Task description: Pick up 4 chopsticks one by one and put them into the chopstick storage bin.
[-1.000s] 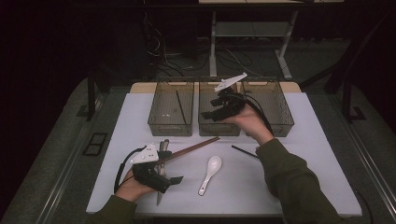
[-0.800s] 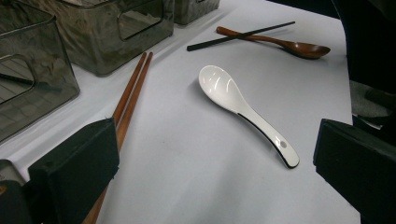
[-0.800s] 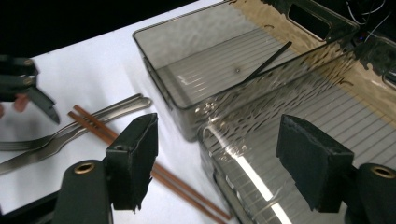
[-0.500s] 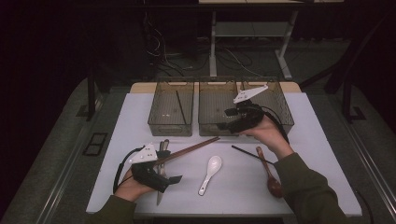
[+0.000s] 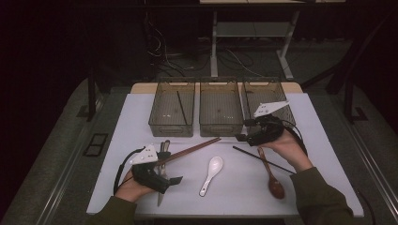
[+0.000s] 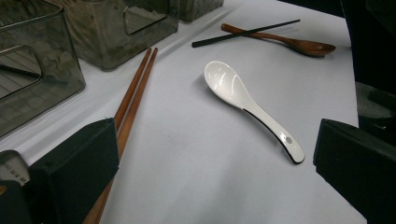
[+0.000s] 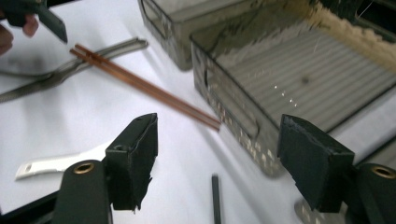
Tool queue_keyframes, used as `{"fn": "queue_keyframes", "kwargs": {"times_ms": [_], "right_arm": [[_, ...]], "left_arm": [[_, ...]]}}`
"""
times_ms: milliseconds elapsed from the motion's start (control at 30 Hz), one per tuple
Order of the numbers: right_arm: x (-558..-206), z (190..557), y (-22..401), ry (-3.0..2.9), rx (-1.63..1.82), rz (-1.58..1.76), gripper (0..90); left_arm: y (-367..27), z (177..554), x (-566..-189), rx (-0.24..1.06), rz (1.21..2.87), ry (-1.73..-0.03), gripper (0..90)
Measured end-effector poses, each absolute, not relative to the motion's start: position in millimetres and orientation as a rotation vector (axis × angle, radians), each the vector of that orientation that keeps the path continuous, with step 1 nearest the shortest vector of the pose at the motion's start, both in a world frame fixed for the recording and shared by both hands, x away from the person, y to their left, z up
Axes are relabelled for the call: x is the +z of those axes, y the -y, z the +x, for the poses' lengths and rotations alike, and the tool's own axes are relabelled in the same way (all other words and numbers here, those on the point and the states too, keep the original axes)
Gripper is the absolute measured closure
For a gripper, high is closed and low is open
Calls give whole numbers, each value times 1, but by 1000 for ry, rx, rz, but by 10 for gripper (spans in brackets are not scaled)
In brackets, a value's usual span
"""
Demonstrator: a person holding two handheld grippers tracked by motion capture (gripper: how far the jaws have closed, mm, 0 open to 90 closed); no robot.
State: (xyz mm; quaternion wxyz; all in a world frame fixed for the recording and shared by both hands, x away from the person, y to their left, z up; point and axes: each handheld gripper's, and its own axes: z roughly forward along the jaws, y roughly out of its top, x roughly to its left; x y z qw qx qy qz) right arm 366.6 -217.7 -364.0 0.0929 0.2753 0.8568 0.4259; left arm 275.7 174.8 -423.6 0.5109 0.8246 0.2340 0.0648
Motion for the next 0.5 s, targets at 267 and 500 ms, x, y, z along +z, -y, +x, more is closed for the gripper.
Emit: {"fn": "queue_keyframes", "kwargs": {"times_ms": [267, 500], "right_arm": [[-371, 354, 240, -2538, 1256, 840, 296], [-377, 343, 255, -2552, 1252, 873, 316]], "left_arm": [[-174, 275, -423, 149, 1985, -556, 0], [-175, 275, -422, 142, 1976, -556, 0]]}}
